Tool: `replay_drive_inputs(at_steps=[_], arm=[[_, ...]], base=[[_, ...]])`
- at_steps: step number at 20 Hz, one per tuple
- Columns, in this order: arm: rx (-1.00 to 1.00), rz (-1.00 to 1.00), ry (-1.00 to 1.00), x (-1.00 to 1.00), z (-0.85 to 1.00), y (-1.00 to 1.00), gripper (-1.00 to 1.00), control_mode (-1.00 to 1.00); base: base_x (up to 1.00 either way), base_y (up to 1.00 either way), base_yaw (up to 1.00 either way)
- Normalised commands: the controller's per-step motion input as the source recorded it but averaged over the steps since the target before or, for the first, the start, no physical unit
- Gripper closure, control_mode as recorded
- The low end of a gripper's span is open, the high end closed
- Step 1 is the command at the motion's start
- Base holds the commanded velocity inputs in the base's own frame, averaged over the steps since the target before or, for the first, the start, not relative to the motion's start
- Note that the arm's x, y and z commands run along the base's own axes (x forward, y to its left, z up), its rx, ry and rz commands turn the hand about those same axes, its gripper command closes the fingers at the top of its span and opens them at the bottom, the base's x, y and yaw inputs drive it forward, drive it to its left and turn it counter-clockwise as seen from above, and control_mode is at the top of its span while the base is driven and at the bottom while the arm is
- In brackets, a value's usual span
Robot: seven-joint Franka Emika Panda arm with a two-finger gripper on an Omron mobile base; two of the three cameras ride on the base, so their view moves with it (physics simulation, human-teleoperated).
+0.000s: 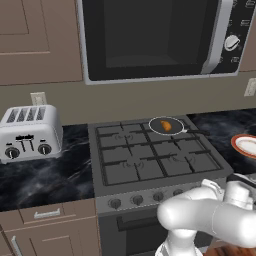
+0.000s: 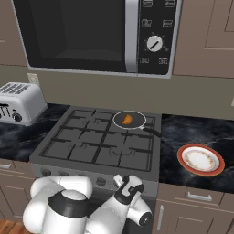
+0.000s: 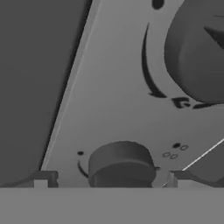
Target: Pick the croissant and place it on the pan. Then turn on the stove to warm the croissant.
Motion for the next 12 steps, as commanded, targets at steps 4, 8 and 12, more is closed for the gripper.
replay_drive_inputs(at_steps=[4, 8, 12], arm=[[0.00, 0.00, 0.00, 0.19, -0.15, -0.15, -1.00, -1.00], [0.00, 0.00, 0.00, 0.24, -0.18, -0.06, -1.00, -1.00], [0.00, 0.00, 0.00, 0.26, -0.22, 0.00, -1.00, -1.00]], base=[[0.00, 0.00, 0.00], [0.00, 0.00, 0.00], [0.00, 0.00, 0.00]])
